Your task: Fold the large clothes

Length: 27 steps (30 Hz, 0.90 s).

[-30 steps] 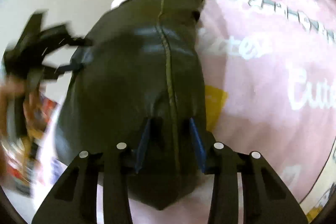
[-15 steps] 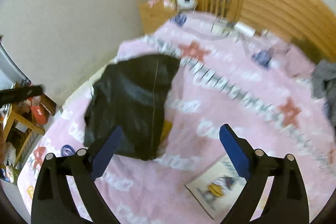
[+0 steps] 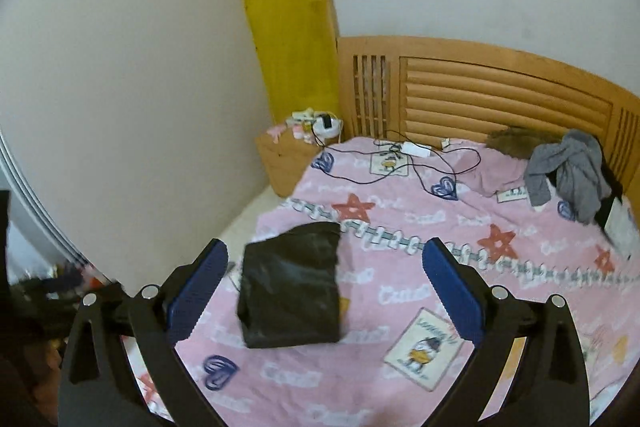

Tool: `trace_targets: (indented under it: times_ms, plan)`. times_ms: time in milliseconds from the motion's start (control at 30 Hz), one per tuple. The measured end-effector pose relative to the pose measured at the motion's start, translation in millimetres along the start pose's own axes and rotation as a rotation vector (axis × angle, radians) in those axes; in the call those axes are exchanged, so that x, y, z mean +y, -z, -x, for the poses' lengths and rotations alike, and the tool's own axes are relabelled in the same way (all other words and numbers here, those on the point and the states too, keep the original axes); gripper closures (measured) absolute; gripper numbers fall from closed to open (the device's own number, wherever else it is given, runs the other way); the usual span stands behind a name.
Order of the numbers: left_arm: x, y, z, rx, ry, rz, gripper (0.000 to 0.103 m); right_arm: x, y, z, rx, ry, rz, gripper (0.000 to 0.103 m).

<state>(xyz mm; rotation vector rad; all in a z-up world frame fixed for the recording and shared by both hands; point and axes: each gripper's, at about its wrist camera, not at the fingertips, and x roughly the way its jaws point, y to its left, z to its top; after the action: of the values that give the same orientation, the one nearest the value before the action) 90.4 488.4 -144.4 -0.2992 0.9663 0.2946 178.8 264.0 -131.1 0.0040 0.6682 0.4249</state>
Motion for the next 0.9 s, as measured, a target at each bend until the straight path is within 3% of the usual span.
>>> trace_targets:
  times_ms: [133, 400, 700, 900]
  plan:
    - [-4.0, 19.9, 15.0, 0.019, -0.025, 0.029, 0.011, 11.0, 11.2, 17.3, 0.024, 0.007, 0.043, 0.008]
    - [-15.5, 57.7, 64.4, -0.002, -0.173, 0.047, 0.011, 21.1, 37.5, 74.6, 0.035, 0.002, 0.125, 0.008]
    - [-18.5, 76.0, 87.0, -0.028, -0.177, 0.061, 0.011, 27.0, 53.9, 91.6, 0.069, -0.017, 0.115, 0.008]
    - [-26.4, 76.4, 81.7, -0.026, -0.195, 0.034, 0.011, 29.6, 60.8, 88.6, 0.09, -0.031, 0.118, 0.008]
